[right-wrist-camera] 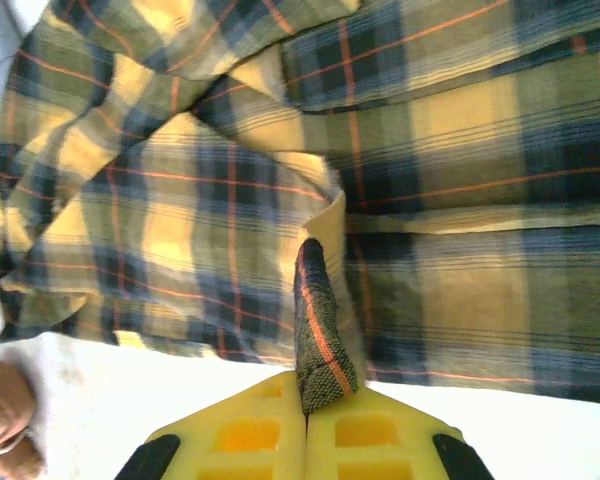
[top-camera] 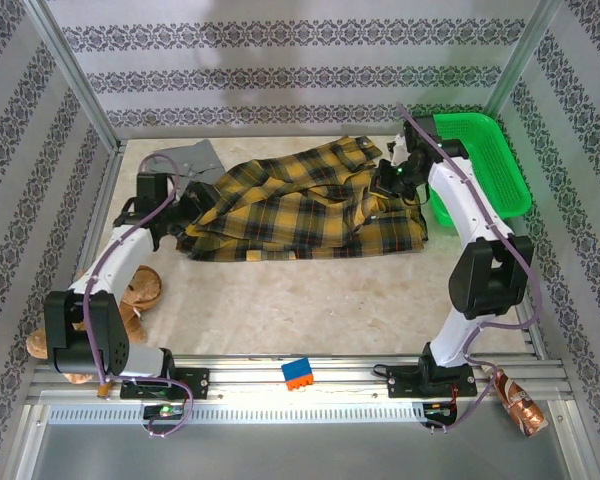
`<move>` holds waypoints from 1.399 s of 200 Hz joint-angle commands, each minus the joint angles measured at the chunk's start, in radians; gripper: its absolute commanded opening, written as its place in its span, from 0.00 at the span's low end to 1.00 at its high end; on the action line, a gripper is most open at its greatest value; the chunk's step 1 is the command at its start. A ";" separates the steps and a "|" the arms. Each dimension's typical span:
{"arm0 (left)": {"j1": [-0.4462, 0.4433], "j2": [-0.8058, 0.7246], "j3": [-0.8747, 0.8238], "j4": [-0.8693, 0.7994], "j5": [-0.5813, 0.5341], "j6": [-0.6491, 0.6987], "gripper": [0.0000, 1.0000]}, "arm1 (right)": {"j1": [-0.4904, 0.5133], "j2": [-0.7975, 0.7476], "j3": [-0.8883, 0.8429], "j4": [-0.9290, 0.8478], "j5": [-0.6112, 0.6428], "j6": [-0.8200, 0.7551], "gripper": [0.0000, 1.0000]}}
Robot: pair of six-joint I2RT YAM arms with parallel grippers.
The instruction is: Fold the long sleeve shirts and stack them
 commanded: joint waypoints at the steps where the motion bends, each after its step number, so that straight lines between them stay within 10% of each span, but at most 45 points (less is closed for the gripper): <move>1: -0.047 0.017 -0.013 0.025 -0.037 -0.050 1.00 | -0.050 -0.034 -0.027 -0.012 0.064 -0.050 0.00; 164: -0.112 0.166 -0.033 0.141 -0.092 -0.114 1.00 | -0.062 0.135 -0.021 -0.111 0.311 -0.160 0.00; 249: -0.150 0.062 0.053 -0.024 -0.153 0.218 1.00 | 0.030 -0.036 -0.106 0.066 0.596 -0.098 0.63; 280: -0.177 0.154 0.159 -0.079 -0.118 0.282 0.95 | 0.113 -0.028 -0.118 0.062 0.421 -0.056 0.61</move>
